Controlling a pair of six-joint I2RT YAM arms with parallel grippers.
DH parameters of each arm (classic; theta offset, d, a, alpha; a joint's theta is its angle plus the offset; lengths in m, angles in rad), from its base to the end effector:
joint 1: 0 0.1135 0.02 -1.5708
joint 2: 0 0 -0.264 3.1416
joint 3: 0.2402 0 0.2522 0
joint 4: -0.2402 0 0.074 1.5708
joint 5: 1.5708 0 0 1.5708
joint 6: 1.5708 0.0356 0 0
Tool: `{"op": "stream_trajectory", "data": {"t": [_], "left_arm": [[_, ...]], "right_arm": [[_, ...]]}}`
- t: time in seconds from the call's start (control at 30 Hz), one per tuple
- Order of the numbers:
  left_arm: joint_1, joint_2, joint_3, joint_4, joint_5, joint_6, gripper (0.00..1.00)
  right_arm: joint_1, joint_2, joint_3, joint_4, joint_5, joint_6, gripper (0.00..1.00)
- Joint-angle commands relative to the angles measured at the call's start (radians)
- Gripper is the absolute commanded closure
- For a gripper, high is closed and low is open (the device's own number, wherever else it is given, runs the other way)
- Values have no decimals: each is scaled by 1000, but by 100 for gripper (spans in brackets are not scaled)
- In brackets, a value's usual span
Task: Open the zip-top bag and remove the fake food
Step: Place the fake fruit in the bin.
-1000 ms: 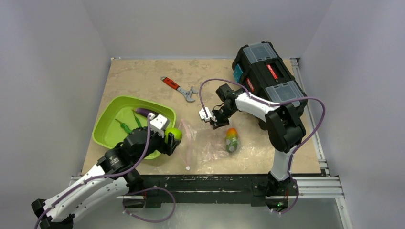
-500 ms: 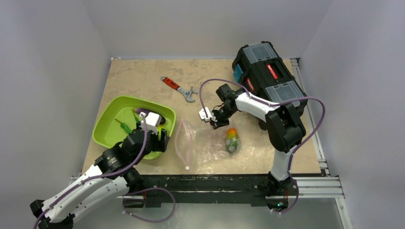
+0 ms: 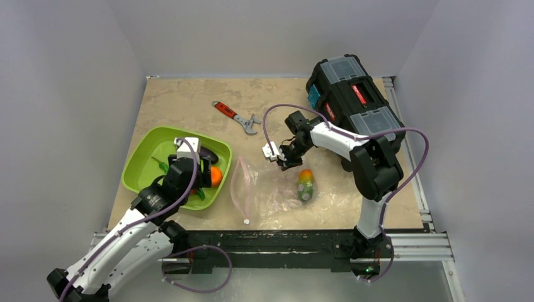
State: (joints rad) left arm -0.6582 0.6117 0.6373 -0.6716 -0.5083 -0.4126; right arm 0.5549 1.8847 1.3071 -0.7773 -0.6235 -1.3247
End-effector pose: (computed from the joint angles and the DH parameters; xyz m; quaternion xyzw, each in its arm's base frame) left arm 0.1143 -0.0665 0.2681 -0.0052 0.8735 -0.0268 0.4862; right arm 0.2963 0.2081 0.1806 -0.7835 0.5316 0.2441 0.2095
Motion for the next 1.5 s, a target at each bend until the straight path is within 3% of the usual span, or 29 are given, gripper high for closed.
{"op": "stream_trajectory", "data": {"t": [0.0, 0.77, 1.03, 1.17, 1.33, 1.4, 1.47], "left_arm": [[62, 50, 63, 54, -1, -32, 100], [366, 251, 96, 125, 17, -192, 100], [415, 324, 122, 92, 8, -262, 100], [423, 338, 131, 76, -4, -277, 94], [425, 368, 149, 50, -18, -296, 77], [425, 377, 151, 45, -21, -300, 68], [425, 373, 153, 42, -26, -302, 51]], "right_arm": [[-5, -23, -2, -8, -28, -14, 100], [-5, -18, -5, -10, -32, -21, 100], [-5, -19, -5, -13, -33, -25, 100], [-5, -21, -5, -13, -35, -25, 100], [-5, -21, -5, -15, -35, -27, 100], [-4, -21, -5, -15, -34, -27, 100], [-4, -21, -5, -14, -33, -27, 100]]}}
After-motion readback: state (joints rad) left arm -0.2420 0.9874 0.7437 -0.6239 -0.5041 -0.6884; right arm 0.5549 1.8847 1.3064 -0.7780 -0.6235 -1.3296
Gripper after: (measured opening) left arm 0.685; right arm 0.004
